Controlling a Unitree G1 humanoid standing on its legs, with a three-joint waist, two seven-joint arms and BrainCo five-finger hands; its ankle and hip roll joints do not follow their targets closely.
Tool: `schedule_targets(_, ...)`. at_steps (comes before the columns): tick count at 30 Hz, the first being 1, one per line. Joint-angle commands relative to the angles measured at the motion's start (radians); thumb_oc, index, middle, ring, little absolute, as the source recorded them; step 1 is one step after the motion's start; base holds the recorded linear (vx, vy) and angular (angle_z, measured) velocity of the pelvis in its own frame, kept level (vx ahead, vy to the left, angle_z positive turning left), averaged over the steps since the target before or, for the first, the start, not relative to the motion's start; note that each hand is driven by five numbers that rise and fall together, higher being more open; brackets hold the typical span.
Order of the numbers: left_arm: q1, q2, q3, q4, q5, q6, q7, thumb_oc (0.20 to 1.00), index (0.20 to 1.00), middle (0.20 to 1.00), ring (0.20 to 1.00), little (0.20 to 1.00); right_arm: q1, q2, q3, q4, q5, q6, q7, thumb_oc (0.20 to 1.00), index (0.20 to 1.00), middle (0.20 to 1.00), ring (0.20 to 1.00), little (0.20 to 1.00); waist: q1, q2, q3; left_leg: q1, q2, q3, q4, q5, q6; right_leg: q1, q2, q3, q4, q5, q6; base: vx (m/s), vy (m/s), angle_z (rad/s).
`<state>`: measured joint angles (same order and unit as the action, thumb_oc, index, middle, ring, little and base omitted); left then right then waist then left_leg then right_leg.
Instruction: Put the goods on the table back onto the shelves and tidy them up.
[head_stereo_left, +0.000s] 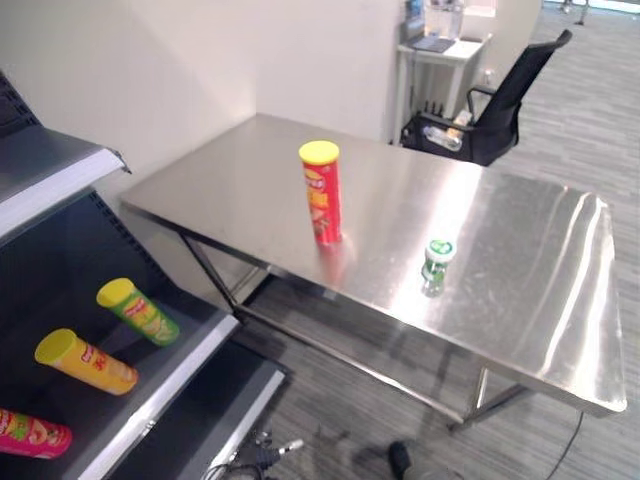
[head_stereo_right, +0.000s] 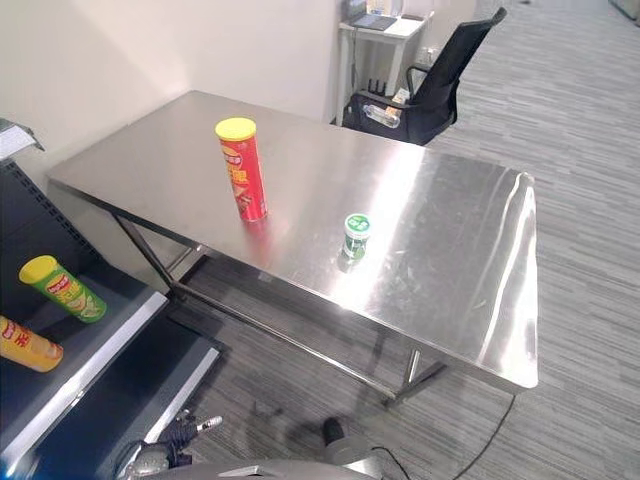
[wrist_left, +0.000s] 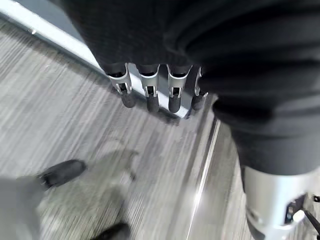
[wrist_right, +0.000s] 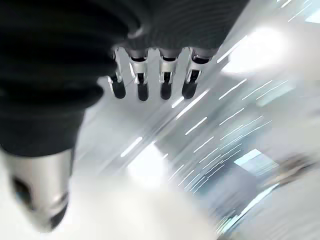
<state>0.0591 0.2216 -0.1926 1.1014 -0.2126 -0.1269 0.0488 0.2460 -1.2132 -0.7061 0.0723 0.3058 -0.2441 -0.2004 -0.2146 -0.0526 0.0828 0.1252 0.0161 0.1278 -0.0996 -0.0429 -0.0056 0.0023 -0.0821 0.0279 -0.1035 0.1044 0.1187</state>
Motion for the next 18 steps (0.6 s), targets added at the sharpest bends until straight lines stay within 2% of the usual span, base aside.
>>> schedule_targets(1, -0.064, 0.050, 0.010, -0.002, 0.020, -0.037, -0.014, 1.000, 1.000, 1.000, 1.000, 1.000, -0.095, -0.002, 0.077, 0.095, -0.121, -0.013, 0.043, 1.000, 1.000, 1.000, 1.000, 1.000, 0.039, -0.026, 0.021, 0.019, 0.050, 0.013, 0.012, -0.033, -0.084, 0.050, -0.045, -0.012, 0.016, -0.056, 0.074, 0.01, -0.031, 0.17)
schedule_targets(6, -0.066, 0.061, 0.026, 0.000, 0.015, -0.032, -0.016, 1.000, 1.000, 1.000, 1.000, 1.000, -0.251, 0.043, 0.380, 0.038, -0.249, 0.024, 0.120, 1.000, 1.000, 1.000, 1.000, 1.000, 0.076, -0.022, 0.026, 0.024, 0.058, 0.002, 0.012, -0.026, -0.092, 0.074, -0.047, -0.039, 0.016, -0.070, 0.064, 0.01, -0.033, 0.16)
schedule_targets(8, -0.064, 0.063, 0.037, -0.004, 0.011, -0.031, -0.013, 1.000, 1.000, 1.000, 1.000, 1.000, -0.258, 0.057, 0.417, 0.018, -0.261, 0.028, 0.145, 1.000, 1.000, 1.000, 1.000, 1.000, 0.078, -0.022, 0.028, 0.023, 0.061, 0.000, 0.012, -0.023, -0.096, 0.077, -0.047, -0.046, 0.016, -0.075, 0.062, 0.00, -0.047, 0.22)
schedule_targets(11, -0.057, 0.060, 0.055, -0.007, -0.025, -0.030, -0.005, 1.000, 1.000, 1.000, 1.000, 1.000, -0.217, 0.164, 0.497, 0.005, -0.216, 0.035, 0.191, 1.000, 1.000, 1.000, 1.000, 1.000, 0.088, -0.014, 0.039, 0.018, 0.071, -0.021, 0.012, -0.011, -0.110, 0.099, -0.047, -0.085, 0.019, -0.095, 0.050, 0.03, -0.112, 0.36)
schedule_targets(13, -0.049, 0.053, 0.055, 0.004, -0.023, -0.027, -0.011, 1.000, 1.000, 1.000, 1.000, 1.000, -0.219, 0.181, 0.550, 0.030, -0.241, 0.047, 0.204, 1.000, 1.000, 1.000, 1.000, 1.000, 0.094, -0.011, 0.041, 0.021, 0.075, -0.025, 0.012, -0.007, -0.115, 0.112, -0.047, -0.100, 0.019, -0.099, 0.047, 0.04, -0.104, 0.39)
schedule_targets(14, -0.045, 0.044, 0.054, 0.014, -0.033, -0.026, -0.007, 1.000, 1.000, 1.000, 1.000, 1.000, -0.256, 0.211, 0.628, 0.074, -0.291, 0.062, 0.194, 1.000, 1.000, 1.000, 1.000, 1.000, 0.107, -0.006, 0.045, 0.026, 0.081, -0.030, 0.012, -0.004, -0.118, 0.122, -0.044, -0.110, 0.018, -0.105, 0.042, 0.04, -0.092, 0.10)
schedule_targets(18, -0.037, 0.038, 0.055, 0.012, -0.037, -0.026, -0.004, 1.000, 1.000, 1.000, 1.000, 1.000, -0.279, 0.239, 0.687, 0.096, -0.298, 0.062, 0.202, 1.000, 1.000, 1.000, 1.000, 1.000, 0.114, -0.002, 0.047, 0.026, 0.086, -0.038, 0.012, 0.000, -0.123, 0.129, -0.039, -0.119, 0.017, -0.113, 0.036, 0.03, -0.083, 0.12)
